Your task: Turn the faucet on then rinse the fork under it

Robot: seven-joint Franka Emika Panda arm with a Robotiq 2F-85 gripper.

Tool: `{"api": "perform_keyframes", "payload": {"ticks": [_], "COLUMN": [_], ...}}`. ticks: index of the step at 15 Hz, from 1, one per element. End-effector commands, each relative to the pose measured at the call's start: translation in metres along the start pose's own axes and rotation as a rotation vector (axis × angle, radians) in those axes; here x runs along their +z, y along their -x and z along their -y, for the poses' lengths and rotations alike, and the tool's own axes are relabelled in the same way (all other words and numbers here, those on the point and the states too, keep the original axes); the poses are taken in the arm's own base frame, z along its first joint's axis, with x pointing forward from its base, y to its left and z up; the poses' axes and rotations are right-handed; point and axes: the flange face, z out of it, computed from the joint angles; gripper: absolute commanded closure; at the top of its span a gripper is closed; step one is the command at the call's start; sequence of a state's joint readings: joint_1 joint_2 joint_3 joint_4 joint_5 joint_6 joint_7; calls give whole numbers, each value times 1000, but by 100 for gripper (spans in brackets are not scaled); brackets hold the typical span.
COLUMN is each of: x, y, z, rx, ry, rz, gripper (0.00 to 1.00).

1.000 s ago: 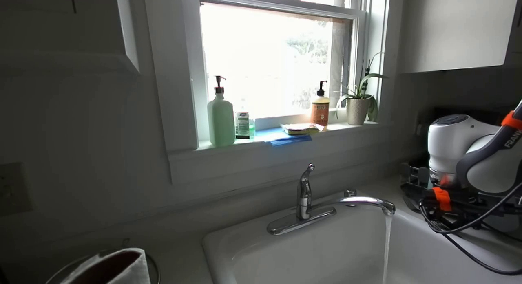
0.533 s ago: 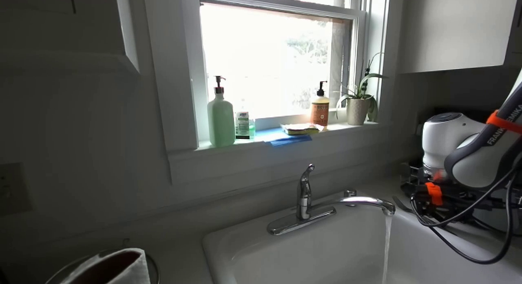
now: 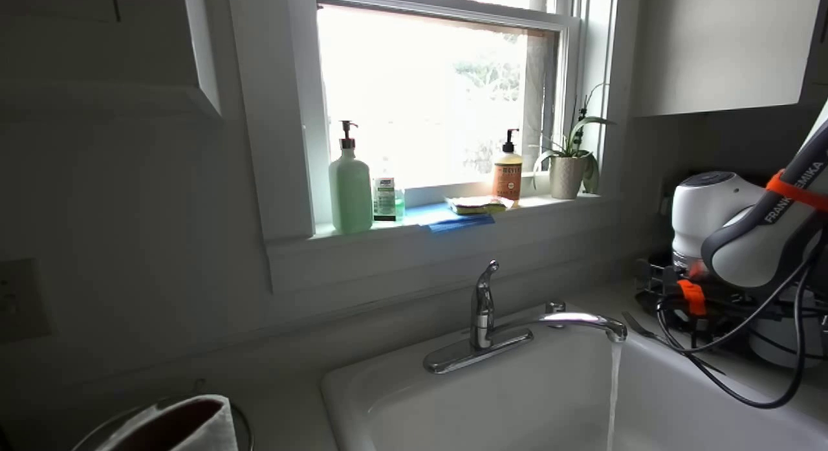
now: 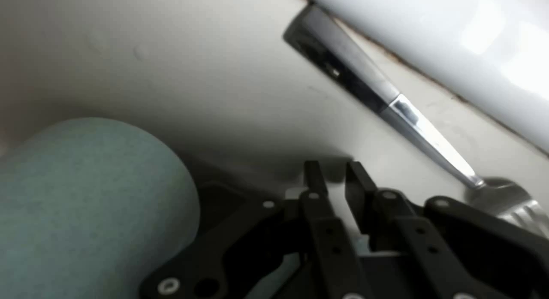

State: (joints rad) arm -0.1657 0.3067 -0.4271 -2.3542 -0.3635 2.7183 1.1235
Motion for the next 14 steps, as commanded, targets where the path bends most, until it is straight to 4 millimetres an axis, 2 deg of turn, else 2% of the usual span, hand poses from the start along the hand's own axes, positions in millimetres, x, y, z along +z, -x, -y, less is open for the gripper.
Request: {"api": "perform_keyframes", "payload": {"ticks": [1, 4, 8, 14], "x": [-3, -4, -3, -2], "y": [9, 15, 5, 2], "z": [23, 33, 28, 33], "rx": [-47, -116, -204, -252], "ry": [-19, -21, -5, 0], "rz": [19, 41, 69, 104], "gripper": [46, 26, 0, 0]}}
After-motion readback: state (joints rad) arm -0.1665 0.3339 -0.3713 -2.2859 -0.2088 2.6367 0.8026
